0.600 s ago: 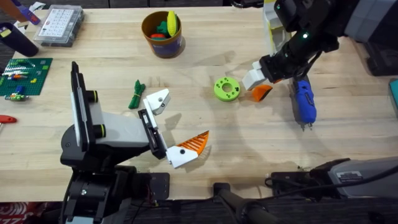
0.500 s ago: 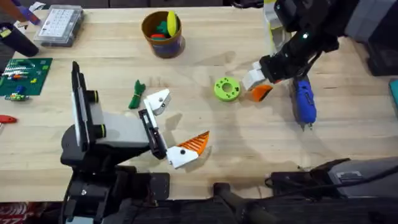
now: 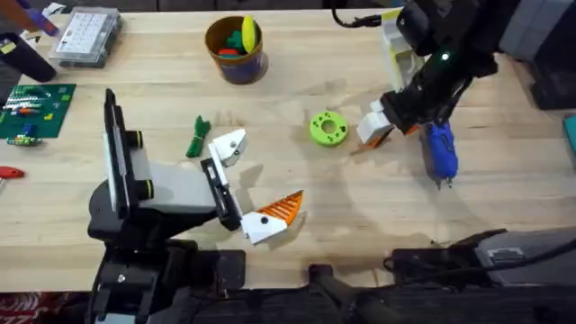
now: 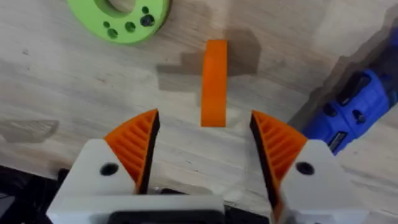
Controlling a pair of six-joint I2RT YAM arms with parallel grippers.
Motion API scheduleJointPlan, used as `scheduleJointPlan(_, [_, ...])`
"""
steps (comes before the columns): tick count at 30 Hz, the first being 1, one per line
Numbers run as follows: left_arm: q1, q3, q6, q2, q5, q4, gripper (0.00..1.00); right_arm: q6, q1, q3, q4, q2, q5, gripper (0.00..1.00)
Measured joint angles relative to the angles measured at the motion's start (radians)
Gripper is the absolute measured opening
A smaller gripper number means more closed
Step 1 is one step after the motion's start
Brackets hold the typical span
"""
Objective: Pick up the gripper from the table and insert it into the empty holder that is missing its gripper. Then pick up a screw, insert it into the mounting hole, and use the screwdriver to tighten it. Finally, clean up the table by picking up the vegetable and placing it into the bucket.
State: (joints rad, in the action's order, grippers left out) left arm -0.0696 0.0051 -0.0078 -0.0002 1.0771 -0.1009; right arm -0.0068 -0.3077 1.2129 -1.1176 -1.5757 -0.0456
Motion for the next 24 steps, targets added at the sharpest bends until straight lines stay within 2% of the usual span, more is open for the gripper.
scheduleJointPlan(11, [0.0,0.0,0.0,0.0,0.0,0.0,0.99,0.03,0.0,-0.041,0.095,0.018,0.0,0.874])
scheduleJointPlan(24, [0.0,0.0,0.0,0.0,0.0,0.0,0.99,0.023,0.0,-0.045,0.064,0.019,0.004,0.874])
